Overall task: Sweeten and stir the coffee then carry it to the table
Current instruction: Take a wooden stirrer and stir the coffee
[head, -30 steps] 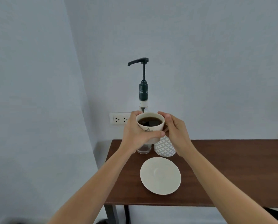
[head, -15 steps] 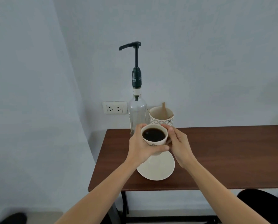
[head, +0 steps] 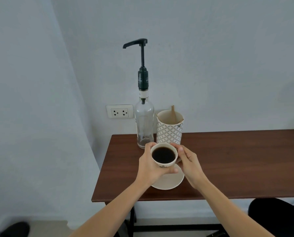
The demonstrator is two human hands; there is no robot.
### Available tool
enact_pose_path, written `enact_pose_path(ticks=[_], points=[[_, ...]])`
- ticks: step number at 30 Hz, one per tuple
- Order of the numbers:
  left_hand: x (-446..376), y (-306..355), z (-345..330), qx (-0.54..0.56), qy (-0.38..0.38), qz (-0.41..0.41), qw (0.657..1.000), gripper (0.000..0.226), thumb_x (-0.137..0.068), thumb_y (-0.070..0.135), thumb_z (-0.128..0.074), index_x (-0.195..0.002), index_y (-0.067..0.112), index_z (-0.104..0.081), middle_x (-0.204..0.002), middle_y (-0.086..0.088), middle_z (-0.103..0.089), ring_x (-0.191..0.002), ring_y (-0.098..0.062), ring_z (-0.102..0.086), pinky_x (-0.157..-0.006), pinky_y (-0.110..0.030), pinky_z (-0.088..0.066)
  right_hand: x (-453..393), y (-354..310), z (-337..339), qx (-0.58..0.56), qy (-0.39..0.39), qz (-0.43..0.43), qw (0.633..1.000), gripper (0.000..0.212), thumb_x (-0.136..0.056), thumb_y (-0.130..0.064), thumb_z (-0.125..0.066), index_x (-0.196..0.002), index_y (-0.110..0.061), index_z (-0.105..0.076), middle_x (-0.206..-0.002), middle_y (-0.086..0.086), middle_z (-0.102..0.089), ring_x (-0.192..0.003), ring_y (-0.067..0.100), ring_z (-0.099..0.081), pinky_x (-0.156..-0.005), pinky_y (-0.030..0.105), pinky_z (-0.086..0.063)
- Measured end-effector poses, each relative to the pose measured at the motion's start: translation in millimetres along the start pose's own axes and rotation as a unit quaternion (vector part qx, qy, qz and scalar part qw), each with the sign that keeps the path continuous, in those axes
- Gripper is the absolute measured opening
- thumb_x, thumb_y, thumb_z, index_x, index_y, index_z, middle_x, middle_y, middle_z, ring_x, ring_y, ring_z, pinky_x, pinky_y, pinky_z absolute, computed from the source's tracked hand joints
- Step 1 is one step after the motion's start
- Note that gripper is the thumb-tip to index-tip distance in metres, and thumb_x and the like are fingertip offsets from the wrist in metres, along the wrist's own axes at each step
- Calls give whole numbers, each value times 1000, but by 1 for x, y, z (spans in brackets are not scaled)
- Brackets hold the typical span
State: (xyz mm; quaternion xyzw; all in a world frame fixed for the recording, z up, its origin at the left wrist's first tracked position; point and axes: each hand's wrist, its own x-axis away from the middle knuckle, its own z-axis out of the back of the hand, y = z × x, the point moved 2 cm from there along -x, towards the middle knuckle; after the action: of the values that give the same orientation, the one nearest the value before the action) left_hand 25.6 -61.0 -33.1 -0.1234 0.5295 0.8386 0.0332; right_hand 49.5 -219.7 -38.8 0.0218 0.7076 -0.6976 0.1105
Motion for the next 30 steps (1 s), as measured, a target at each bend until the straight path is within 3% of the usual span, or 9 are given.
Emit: enact_pose_path(ticks=[5, 15, 17, 20, 22, 25, 27, 30], points=[[2, -5, -3, -1, -3, -10, 1000, 94, -47, 38, -101, -121, 29, -43, -110, 25, -60, -103, 25, -54, -82, 3, -41, 0, 8, 3, 14, -9, -12, 1000, 33, -106, -19, -38, -120, -18, -68, -110, 2, -75, -107, 21, -69, -90, 38, -56], [-5, -19, -6, -1, -18, -14, 1000, 100, -42, 57, -96, -124, 30, -44, -118, 16, -66, -112, 5, -61, -88, -4, -45, -12, 11, 6, 54, -1, -12, 998, 29, -105, -24, -43, -115, -23, -70, -107, -3, -76, -107, 18, -69, -94, 39, -55], [-4, -18, -6, 0, -27, -8, 1000, 102, -42, 55, -97, -126, 29, -45, -118, 18, -65, -112, 8, -60, -88, -4, -44, -23, 3, 13, 85, 64, 3, 994, 21, -102, -31, -50, -114, -28, -67, -102, -5, -77, -102, 11, -71, -93, 34, -55], [-1, -18, -6, 9, -36, -4, 999, 95, -48, 44, -99, -124, 42, -42, -118, 25, -62, -113, 18, -54, -88, 0, -42, -50, -25, 22, 174, 140, 58, 973, 29, -98, -31, -56, -126, -25, -57, -90, -10, -69, -82, -3, -65, -79, 8, -47], [3, -19, -5, 10, -35, -6, 999, 93, -52, 42, -98, -121, 56, -37, -120, 31, -58, -115, 20, -51, -91, -1, -41, -72, -44, 25, 228, 139, 69, 961, 34, -98, -26, -58, -131, -21, -56, -90, -3, -66, -78, 6, -62, -76, 9, -45], [10, -19, -4, 0, -32, -21, 999, 91, -56, 52, -93, -120, 72, -32, -126, 36, -55, -124, 11, -51, -110, -26, -42, -96, -55, 31, 310, 97, 40, 945, 29, -97, -24, -59, -123, -13, -67, -102, 5, -71, -87, 16, -61, -87, 31, -49], [14, -20, -5, 4, -31, -26, 999, 90, -58, 59, -90, -125, 69, -31, -132, 33, -54, -130, 3, -51, -114, -45, -41, -103, -56, 36, 339, 90, 53, 935, 22, -95, -20, -62, -108, -8, -76, -99, 8, -76, -85, 17, -62, -82, 31, -47], [16, -22, -4, 9, -30, -28, 999, 89, -61, 60, -88, -129, 66, -32, -138, 26, -54, -135, -4, -49, -115, -56, -36, -107, -66, 39, 323, 110, 76, 937, 17, -89, -20, -71, -91, -6, -80, -84, 10, -77, -78, 26, -66, -74, 33, -47]])
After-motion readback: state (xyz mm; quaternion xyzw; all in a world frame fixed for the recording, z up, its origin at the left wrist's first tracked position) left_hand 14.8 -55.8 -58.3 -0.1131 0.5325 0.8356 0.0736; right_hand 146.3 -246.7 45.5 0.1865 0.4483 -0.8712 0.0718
